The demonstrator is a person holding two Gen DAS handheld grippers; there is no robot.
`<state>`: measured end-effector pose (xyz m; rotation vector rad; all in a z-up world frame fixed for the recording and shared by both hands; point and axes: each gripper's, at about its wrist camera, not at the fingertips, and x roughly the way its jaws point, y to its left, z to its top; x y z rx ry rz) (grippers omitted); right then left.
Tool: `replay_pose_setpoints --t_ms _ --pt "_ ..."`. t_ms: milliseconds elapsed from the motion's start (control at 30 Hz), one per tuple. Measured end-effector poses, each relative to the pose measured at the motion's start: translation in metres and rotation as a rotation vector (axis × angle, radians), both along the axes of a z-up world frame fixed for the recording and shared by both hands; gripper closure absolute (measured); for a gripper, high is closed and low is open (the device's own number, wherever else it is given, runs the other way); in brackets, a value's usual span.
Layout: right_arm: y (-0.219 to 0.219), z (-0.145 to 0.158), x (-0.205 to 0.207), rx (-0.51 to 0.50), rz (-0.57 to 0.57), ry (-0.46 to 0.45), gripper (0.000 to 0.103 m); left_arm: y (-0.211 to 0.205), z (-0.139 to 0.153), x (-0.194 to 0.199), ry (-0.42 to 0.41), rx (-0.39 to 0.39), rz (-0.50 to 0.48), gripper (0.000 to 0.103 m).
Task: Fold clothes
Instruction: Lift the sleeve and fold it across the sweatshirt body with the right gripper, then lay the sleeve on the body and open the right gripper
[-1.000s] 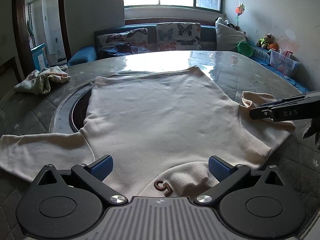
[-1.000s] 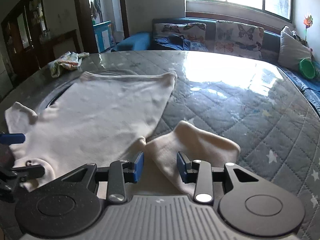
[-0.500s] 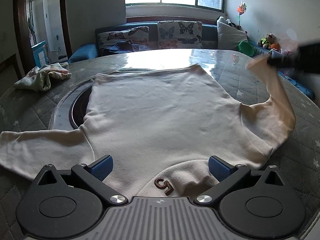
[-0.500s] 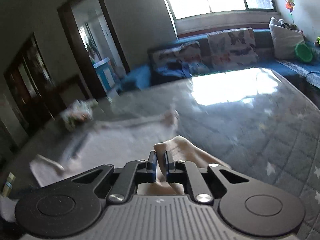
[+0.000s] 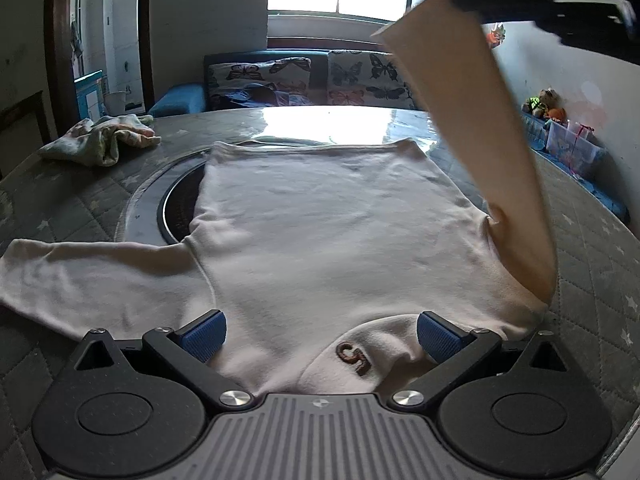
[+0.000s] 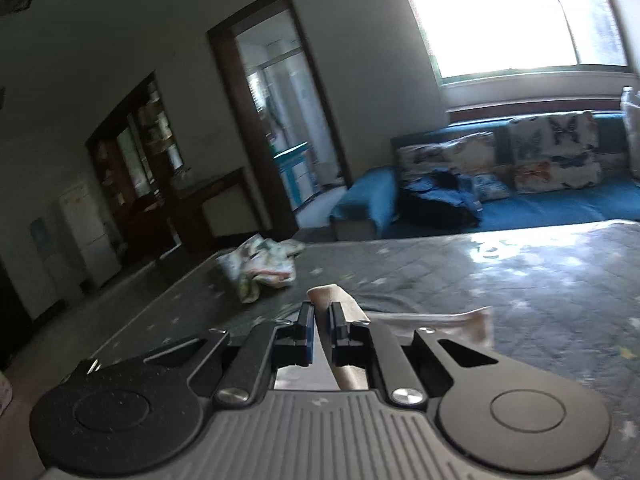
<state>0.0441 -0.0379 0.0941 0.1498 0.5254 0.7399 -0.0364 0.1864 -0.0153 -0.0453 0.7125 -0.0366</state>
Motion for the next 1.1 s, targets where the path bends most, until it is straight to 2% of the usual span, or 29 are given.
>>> replay_pose_setpoints --t_ms 200,267,433,633,800,1000,1100 --pt "0.043 -0.017 -0.005 -0.031 0.084 0.031 0.096 0.007 -0.002 -0.004 0.002 -0.008 0.014 0.000" --pt "0.051 -0.022 -0.005 -0.043 0.115 0.037 0.092 0.008 -0.002 -0.004 0.003 -0.008 0.017 0.000" --pt "0.057 -0.026 -0.007 -0.053 0.141 0.044 0.090 0.010 -0.003 -0.004 0.006 -0.008 0.019 0.000" --pt "0.031 -0.030 0.001 -0.149 0.085 0.033 0.086 0.012 -0.001 -0.002 0.000 -0.004 0.025 0.000" --pt "-0.006 -0.054 0.014 -0.283 0.014 0.071 0.086 0.014 0.005 0.004 -0.025 -0.012 0.030 0.000" --pt "-0.031 -0.093 0.019 -0.349 -0.025 0.142 0.086 0.008 0.014 0.015 -0.058 -0.023 -0.002 0.003" --pt "-0.030 -0.103 0.016 -0.338 -0.013 0.138 0.086 0.004 0.014 0.023 -0.069 -0.025 -0.027 0.007"
